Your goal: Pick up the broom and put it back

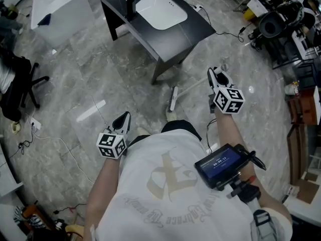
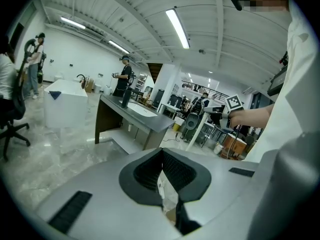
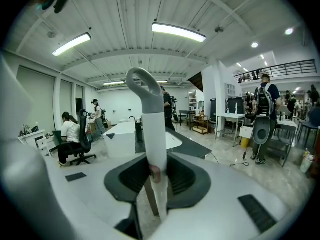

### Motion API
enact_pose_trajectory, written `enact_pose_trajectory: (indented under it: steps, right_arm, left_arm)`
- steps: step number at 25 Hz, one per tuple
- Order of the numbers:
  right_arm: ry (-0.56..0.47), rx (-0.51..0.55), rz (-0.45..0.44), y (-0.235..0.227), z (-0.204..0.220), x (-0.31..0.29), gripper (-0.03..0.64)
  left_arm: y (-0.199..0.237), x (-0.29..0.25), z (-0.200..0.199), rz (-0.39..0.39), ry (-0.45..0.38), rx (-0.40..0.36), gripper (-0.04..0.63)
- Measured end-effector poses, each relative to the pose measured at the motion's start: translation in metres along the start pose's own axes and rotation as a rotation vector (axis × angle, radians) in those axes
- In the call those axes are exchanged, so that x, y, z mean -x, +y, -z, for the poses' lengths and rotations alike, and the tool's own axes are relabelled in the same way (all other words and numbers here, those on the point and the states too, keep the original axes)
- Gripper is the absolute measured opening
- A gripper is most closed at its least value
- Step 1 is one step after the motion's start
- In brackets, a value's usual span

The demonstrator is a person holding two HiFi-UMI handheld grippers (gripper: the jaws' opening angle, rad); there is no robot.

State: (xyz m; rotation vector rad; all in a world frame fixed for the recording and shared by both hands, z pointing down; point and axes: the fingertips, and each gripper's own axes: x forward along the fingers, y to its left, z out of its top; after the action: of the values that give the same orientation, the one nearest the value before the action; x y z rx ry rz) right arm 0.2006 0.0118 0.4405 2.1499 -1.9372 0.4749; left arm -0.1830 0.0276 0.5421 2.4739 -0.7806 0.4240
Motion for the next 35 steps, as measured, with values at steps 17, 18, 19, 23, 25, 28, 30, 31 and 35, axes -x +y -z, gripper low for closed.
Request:
enact_pose_trajectory:
  steps: [17, 18, 19, 23, 25, 28, 30, 31, 35]
  right_arm:
    - [0.132, 0.023, -0.092, -0.06, 0.034, -0.043, 0.112]
    - [0.148, 0.006, -0.081, -0.065, 0.04, -0.047, 0.112]
    - [0.161, -0.008, -0.072, -0.07, 0.045, -0.05, 0.111]
    - [0.189, -0.036, -0.025, -0.086, 0.059, -0.071, 0.112]
    - [0.201, -0.055, 0.016, -0.097, 0.063, -0.08, 0.112]
    - [0.219, -0.077, 0.062, -0.116, 0.067, -0.094, 0.112]
    - [0.225, -0.092, 0.085, -0.126, 0.07, -0.102, 0.112]
    - [0.227, -0.102, 0.097, -0.132, 0.072, -0.105, 0.112]
    - [0.247, -0.154, 0.17, -0.154, 0.086, -0.11, 0.112]
  left_arm:
    - [-0.03, -0.068, -0.02, -0.044, 0.041, 0.018, 0.012]
    - [-0.033, -0.074, -0.022, -0.044, 0.043, 0.021, 0.012]
    - [-0.036, -0.081, -0.024, -0.043, 0.045, 0.022, 0.012]
    - [-0.045, -0.103, -0.034, -0.043, 0.056, 0.017, 0.012]
    - [-0.047, -0.111, -0.038, -0.049, 0.064, 0.014, 0.012]
    - [-0.045, -0.12, -0.046, -0.063, 0.071, 0.016, 0.012]
    - [-0.044, -0.125, -0.05, -0.074, 0.077, 0.017, 0.012]
    - [-0.043, -0.127, -0.05, -0.08, 0.079, 0.018, 0.012]
    - [-0.042, -0.132, -0.05, -0.097, 0.086, 0.023, 0.012]
